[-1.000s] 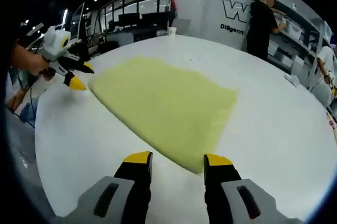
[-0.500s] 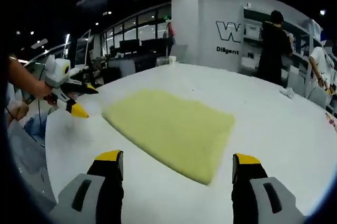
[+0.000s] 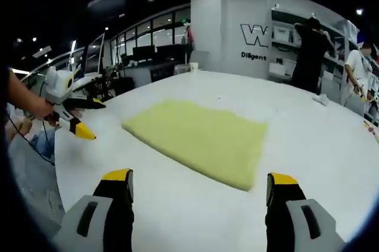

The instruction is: Fold the garment on the visible template until the final outline fits inside the template.

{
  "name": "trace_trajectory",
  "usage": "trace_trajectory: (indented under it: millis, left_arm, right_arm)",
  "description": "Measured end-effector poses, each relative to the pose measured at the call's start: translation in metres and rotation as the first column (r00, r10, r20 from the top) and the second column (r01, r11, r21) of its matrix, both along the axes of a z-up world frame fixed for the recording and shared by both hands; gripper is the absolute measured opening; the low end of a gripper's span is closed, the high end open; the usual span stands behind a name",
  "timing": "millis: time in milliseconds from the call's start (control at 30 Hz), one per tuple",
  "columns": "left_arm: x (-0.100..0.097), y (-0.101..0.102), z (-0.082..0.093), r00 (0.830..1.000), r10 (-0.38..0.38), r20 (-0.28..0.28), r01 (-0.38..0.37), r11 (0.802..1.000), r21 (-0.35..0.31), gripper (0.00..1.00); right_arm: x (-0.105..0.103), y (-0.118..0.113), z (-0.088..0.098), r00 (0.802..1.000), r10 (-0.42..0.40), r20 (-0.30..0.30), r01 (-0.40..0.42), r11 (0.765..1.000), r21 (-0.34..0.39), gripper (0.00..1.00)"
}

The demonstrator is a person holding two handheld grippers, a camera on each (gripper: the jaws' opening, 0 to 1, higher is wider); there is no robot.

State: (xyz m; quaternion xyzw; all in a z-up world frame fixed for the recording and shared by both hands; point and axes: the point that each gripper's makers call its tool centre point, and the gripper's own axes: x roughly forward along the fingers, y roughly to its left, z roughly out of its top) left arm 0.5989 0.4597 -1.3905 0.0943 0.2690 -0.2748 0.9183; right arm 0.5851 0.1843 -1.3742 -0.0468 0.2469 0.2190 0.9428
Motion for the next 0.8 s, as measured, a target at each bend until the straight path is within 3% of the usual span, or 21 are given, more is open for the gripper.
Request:
trace_trajectory:
  millis: [100,267,500,800]
  left_arm:
    - [-0.008,-0.006,-0.001,0.999,-0.042,0.02,0.041,0.998,0.049,0.95]
    - [-0.019,-0.01,0.001,1.0,-0.004,0.006,0.004,1.0,0.0,0.99]
    - [-0.024,0.004,0.005,0.999,0.041,0.016,-0.041,0.999,-0.002,0.99]
    - [-0.034,0.006,0.004,1.0,0.015,0.028,-0.016,0.999,0.034,0.99]
  right_arm:
    - [-0.001,-0.004,0.0,1.0,-0.011,0.001,0.011,1.0,-0.013,0.96]
    - [-0.002,-0.009,-0.003,1.0,-0.028,-0.002,0.028,1.0,-0.01,0.97]
    - [-0.009,-0.007,-0.011,0.999,-0.039,-0.019,0.039,0.999,-0.002,0.99]
    - [-0.034,-0.006,-0.03,0.997,-0.027,-0.074,0.026,1.0,-0.013,0.99]
